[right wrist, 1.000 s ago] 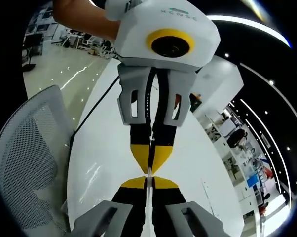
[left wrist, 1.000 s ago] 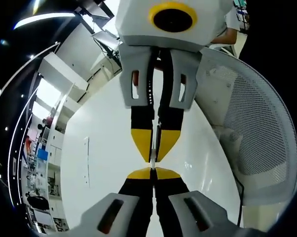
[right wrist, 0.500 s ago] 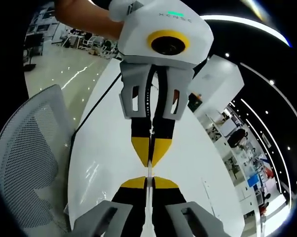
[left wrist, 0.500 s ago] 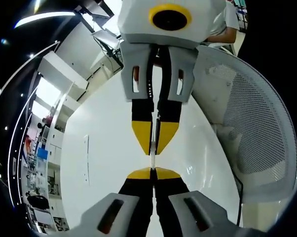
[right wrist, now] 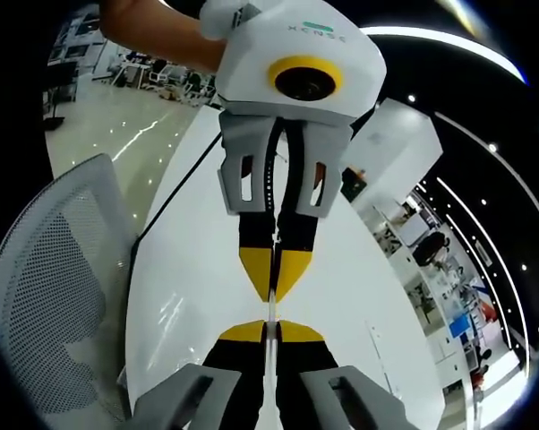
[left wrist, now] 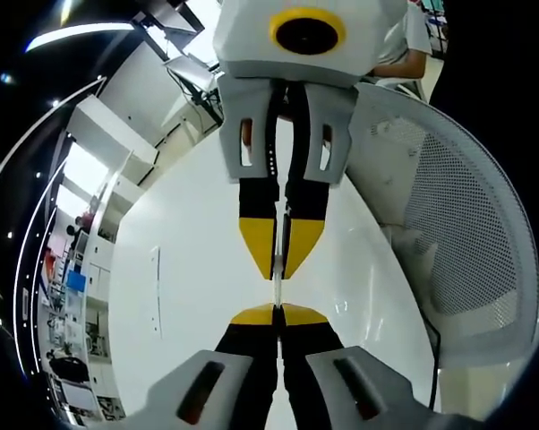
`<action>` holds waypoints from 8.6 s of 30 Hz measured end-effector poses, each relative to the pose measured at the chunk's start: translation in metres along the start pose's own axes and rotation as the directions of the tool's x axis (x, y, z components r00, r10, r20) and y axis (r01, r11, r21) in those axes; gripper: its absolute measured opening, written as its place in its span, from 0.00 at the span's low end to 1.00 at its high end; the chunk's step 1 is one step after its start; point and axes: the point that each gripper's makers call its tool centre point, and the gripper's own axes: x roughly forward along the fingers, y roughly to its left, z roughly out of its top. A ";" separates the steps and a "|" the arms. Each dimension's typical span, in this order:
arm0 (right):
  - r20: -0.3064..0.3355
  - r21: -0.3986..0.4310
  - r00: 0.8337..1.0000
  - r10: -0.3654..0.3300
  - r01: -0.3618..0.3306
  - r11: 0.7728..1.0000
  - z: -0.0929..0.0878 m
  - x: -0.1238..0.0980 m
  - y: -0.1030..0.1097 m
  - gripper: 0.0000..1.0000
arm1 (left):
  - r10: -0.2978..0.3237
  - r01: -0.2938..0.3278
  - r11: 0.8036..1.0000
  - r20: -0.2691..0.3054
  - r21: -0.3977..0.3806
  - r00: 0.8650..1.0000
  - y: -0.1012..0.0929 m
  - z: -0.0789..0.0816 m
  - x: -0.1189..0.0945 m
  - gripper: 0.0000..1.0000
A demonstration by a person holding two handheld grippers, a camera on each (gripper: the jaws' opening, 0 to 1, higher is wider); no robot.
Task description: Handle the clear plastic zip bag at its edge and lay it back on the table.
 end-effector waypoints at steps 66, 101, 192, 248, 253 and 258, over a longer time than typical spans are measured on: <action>-0.003 0.003 1.000 -0.005 0.005 1.000 -0.005 -0.005 0.000 0.00 | 0.004 -0.004 1.000 -0.002 -0.014 1.000 0.001 -0.004 -0.001 0.00; -0.007 0.004 1.000 -0.009 0.009 1.000 -0.008 -0.008 -0.002 0.00 | 0.002 -0.002 1.000 -0.008 -0.020 1.000 0.002 -0.009 -0.002 0.00; -0.016 0.007 0.999 -0.032 0.032 0.999 -0.010 -0.023 0.005 0.00 | 0.015 -0.016 0.999 -0.033 -0.041 0.999 -0.005 -0.018 -0.014 0.00; 0.000 0.029 0.999 -0.050 0.050 0.998 -0.013 -0.034 0.002 0.00 | 0.005 -0.008 0.999 -0.045 -0.050 0.999 -0.004 -0.022 -0.019 0.00; -0.001 0.031 0.999 -0.051 0.051 0.998 -0.014 -0.034 0.002 0.00 | 0.004 -0.007 0.999 -0.050 -0.051 0.999 -0.004 -0.025 -0.019 0.00; -0.002 0.032 0.999 -0.053 0.053 0.998 -0.015 -0.035 0.001 0.00 | 0.004 -0.007 0.999 -0.058 -0.051 0.998 -0.003 -0.028 -0.021 0.00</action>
